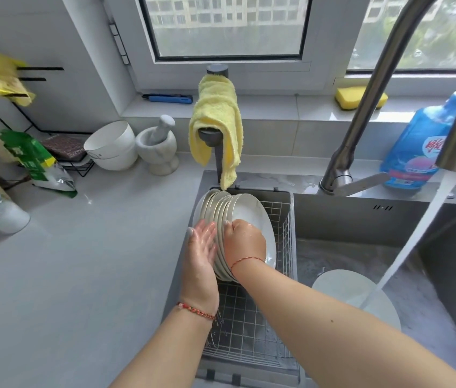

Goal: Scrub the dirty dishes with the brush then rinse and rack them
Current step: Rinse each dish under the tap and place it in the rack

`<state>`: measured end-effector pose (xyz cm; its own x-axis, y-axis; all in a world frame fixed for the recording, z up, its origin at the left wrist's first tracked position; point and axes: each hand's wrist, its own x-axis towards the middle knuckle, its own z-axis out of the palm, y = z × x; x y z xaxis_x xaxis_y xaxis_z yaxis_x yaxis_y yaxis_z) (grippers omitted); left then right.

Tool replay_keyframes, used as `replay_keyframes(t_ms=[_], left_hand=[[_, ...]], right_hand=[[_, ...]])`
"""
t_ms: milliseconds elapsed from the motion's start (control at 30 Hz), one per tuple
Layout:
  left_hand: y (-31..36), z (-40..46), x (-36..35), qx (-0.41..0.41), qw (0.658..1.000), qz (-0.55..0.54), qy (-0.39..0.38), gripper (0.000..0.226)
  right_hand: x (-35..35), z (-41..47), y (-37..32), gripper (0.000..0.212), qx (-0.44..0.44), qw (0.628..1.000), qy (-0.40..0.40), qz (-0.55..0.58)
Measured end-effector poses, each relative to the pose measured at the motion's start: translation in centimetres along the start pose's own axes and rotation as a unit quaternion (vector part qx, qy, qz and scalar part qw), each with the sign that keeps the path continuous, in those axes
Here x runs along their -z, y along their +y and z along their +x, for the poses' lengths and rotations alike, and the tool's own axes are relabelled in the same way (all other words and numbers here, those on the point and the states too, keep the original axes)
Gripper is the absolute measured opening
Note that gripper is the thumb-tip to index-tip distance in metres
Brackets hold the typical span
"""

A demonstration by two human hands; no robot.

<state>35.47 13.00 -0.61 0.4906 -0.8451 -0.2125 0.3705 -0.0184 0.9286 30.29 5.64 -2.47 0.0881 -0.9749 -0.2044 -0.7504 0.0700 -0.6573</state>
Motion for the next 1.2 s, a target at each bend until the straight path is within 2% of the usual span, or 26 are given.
replay_keyframes(t_ms=[200,367,533,667,867,1033,1100,1200], left_hand=[[-0.1,-0.2,-0.1,-0.015,0.999,0.001,0.033,0.047],[-0.3,-0.8,-1.3,-0.027,0.999,0.009,0.039,0.048],[-0.7,-1.6,-3.5,-0.037,0.998,0.022,0.039,0.042],[-1.4,-2.6,-6.1,-0.016,0.998,0.057,0.021,0.028],[-5.1,-3.4,-11.3,0.085,0.984,0.149,-0.039,0.02],[-10.4,-3.4,-14.6,0.151,0.943,0.274,-0.109,0.017],[-12.3,-3.4,-15.8,0.183,0.929,0.297,-0.123,0.019],[-15.3,-2.8,-16.7,0.227,0.895,0.364,-0.124,0.035]], right_hand=[[0.2,0.1,0.2,0.042,0.005,0.998,-0.047,0.032],[1.4,-0.2,1.3,0.046,0.049,0.989,-0.093,0.103],[3.8,-1.5,3.0,0.041,0.057,0.987,-0.054,0.138],[6.4,-2.7,6.1,0.035,0.015,0.975,-0.019,0.221],[10.5,-4.3,13.9,0.032,-0.082,0.955,0.028,0.285],[12.1,-4.3,19.7,0.022,-0.166,0.942,0.017,0.292],[12.2,-4.0,22.2,0.023,-0.19,0.947,-0.003,0.258],[12.5,-3.8,25.8,0.03,-0.251,0.937,-0.012,0.242]])
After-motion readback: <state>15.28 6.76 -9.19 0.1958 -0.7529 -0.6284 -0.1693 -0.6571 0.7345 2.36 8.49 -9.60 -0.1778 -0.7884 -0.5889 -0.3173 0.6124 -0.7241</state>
